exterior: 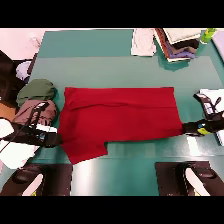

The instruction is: Fold the shirts.

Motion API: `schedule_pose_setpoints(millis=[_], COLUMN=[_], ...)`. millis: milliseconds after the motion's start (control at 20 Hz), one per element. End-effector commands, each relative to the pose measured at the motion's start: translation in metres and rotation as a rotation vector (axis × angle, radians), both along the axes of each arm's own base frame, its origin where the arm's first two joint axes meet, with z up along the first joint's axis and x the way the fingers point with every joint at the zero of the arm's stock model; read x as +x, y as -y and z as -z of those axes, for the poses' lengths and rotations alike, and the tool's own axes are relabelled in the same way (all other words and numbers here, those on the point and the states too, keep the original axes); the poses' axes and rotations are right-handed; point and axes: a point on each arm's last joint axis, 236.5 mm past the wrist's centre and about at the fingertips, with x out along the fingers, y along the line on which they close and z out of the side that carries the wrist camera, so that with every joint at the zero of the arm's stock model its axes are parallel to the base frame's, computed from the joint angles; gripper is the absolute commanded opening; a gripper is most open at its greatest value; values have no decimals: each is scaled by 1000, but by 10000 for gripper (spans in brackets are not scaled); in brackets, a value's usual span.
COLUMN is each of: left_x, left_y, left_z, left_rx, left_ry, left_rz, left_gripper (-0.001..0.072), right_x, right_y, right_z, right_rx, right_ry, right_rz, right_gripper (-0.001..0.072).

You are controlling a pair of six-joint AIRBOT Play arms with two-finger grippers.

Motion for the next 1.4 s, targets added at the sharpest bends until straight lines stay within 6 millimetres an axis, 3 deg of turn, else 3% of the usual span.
schedule_pose_setpoints(millis=[0, 100, 200, 350, 600, 750, 900, 1150, 1250, 1300, 1350], left_x=[5, 36, 66, 126, 214, 252, 273, 275, 271, 271, 273], left_y=[-2, -1, -6, -17, -10, -8, -6, -5, -5, -4, -4], left_z=[-36, -53, -50, -38, -6, 9, 21, 25, 21, 15, 8], left_rx=[4, 9, 52, 130, 158, 167, 169, 166, 165, 164, 162], left_ry=[71, 173, 203, 250, 268, 293, 303, 297, 281, 280, 282], left_rz=[13, 26, 35, 18, 34, 17, 8, 2, 11, 16, 19], left_gripper=[19, 19, 20, 21, 22, 23, 23, 26, 26, 161, 421], right_x=[-6, 12, 39, 96, 172, 205, 230, 246, 250, 249, 249], right_y=[19, 21, 23, 29, 27, 23, 14, 8, 12, 16, 16], right_z=[-36, -52, -60, -63, -22, 0, 14, 27, 24, 22, 19], right_rx=[-96, -102, -95, -93, -28, -22, 20, 57, 53, 59, 81], right_ry=[77, 134, 152, 194, 111, 70, 56, 62, 84, 89, 96], right_rz=[3, 5, 4, 5, 1, -19, -20, -12, -13, -6, -11], right_gripper=[20, 20, 20, 20, 20, 21, 21, 33, 338, 353, 376])
